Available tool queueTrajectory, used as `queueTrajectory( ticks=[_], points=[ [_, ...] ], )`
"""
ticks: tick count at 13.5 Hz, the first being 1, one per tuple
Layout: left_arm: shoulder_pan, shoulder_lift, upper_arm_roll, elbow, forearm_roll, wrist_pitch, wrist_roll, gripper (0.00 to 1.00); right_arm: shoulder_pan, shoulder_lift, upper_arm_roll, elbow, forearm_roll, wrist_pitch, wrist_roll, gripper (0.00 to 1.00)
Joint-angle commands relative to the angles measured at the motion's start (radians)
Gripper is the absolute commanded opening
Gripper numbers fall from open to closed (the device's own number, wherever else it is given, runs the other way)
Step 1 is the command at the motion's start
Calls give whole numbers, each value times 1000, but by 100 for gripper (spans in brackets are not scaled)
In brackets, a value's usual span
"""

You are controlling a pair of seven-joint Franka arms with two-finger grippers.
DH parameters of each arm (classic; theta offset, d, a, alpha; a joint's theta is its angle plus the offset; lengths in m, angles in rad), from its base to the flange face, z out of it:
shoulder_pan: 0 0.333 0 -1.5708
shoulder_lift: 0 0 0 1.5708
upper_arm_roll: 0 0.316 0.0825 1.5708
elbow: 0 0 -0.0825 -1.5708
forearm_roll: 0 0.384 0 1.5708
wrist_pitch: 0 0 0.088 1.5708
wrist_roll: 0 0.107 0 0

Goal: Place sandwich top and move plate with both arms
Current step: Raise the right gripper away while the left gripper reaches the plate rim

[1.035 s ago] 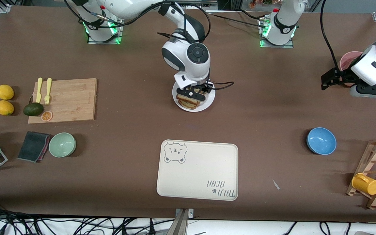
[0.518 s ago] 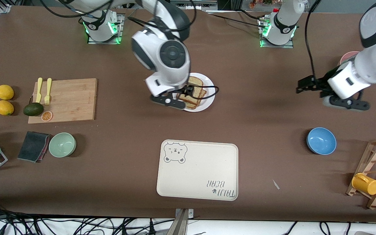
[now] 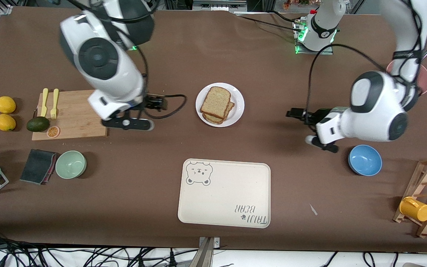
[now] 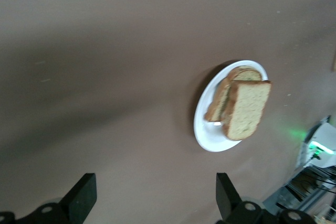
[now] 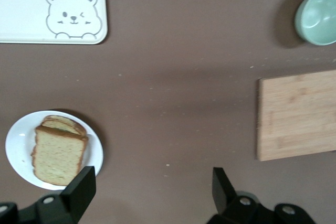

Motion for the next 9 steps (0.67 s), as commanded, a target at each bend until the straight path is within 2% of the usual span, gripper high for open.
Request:
queueTrajectory(
  ticks=[1,4,5,8,9],
  points=[
    [-6,53,-86,-30,-68,125,25,99,-34,-120,-52,-110,35,-7,-141,98],
    [-9,133,-160,-122,-184,365,112,99,-37,-286,-187,-285,122,27,-287,98],
    [-9,159,-172,-139,-221,410,164,99,-40,-335,-221,-340,138,44,-333,98],
    [-17,222,-177,-144,-289,433,270,96,-190,-423,-227,-434,141,55,-532,99],
    [-23,239,-177,-144,-292,433,317,90,-227,-428,-227,-442,141,56,-580,99]
  ],
)
